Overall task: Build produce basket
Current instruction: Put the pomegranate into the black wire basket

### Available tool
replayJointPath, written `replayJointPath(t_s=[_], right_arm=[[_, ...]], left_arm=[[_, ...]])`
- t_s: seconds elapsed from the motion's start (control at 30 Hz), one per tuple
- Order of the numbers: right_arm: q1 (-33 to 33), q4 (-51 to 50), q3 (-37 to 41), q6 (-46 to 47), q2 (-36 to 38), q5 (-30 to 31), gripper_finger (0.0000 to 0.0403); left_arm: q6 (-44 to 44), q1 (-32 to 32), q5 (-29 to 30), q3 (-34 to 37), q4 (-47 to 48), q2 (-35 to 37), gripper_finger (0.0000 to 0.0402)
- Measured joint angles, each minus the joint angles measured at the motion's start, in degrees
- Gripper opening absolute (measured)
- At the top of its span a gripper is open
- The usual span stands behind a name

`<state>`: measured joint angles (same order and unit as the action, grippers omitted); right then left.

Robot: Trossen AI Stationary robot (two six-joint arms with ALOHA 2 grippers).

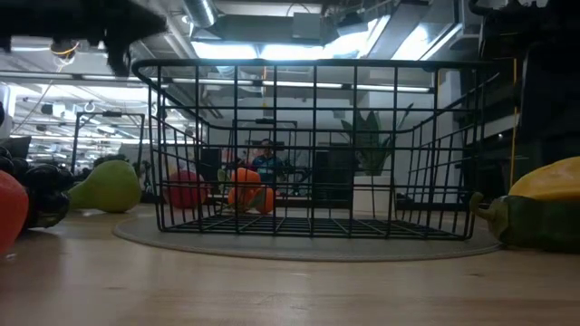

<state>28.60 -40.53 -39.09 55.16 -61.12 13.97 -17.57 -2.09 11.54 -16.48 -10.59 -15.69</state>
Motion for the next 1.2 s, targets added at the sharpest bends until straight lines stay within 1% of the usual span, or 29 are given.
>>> replayJointPath(t_s=[0.03,0.1,0.17,0.23,0.27,0.33,0.4,0.47,0.63,0.73,0.8,0.93,1.0,1.1,1.2], right_arm=[[0.00,0.04,0.00,0.10,0.00,0.04,0.0110],[0.01,0.12,0.00,0.11,0.00,0.66,0.0110],[0.02,0.55,0.00,0.14,0.01,1.83,0.0110],[0.02,0.78,0.00,0.10,0.02,2.21,0.0110],[0.02,0.91,0.00,0.06,0.02,2.21,0.0110],[0.02,0.98,0.00,0.08,0.02,2.17,0.0110],[0.02,1.00,0.00,0.08,0.02,2.13,0.0110],[0.02,1.01,0.00,0.06,0.02,2.05,0.0110],[0.02,1.01,0.00,0.02,0.02,2.01,0.0110],[0.02,1.03,0.00,-0.01,0.02,1.99,0.0110],[0.02,1.05,0.00,-0.01,0.02,1.98,0.0110],[0.02,1.05,0.00,0.02,0.02,1.78,0.0110],[0.02,1.05,0.00,0.06,0.02,1.06,0.0110],[0.02,1.05,0.00,0.06,0.02,0.92,0.0110],[0.02,1.05,0.00,0.06,0.02,0.94,0.0110]], left_arm=[[2.91,-0.02,1.30,-2.87,2.16,-1.99,0.0046],[7.27,-0.32,6.94,-9.09,8.31,-6.62,0.0046],[7.65,-1.03,14.03,-15.13,16.53,-10.97,0.0046],[7.51,-2.32,19.10,-21.02,25.11,-15.36,0.0046],[6.75,-3.09,20.13,-23.56,29.05,-17.40,0.0046],[3.92,-4.73,20.38,-28.00,35.89,-21.58,0.0046],[2.76,-6.39,18.69,-31.30,40.33,-26.01,0.0046],[2.74,-8.22,15.59,-33.49,43.01,-29.99,0.0046],[6.06,-14.93,6.45,-38.14,44.58,-38.91,0.0046],[9.13,-19.73,1.97,-40.42,46.23,-45.05,0.0046],[12.05,-23.12,0.15,-42.08,46.59,-49.51,0.0046],[18.18,-30.29,-2.65,-46.49,51.92,-57.52,0.0046],[21.57,-33.29,-3.56,-48.11,52.20,-60.98,0.0046],[26.32,-36.96,-5.10,-50.10,52.20,-65.90,0.0046],[31.53,-39.29,-6.17,-51.41,51.96,-70.82,0.0046]])
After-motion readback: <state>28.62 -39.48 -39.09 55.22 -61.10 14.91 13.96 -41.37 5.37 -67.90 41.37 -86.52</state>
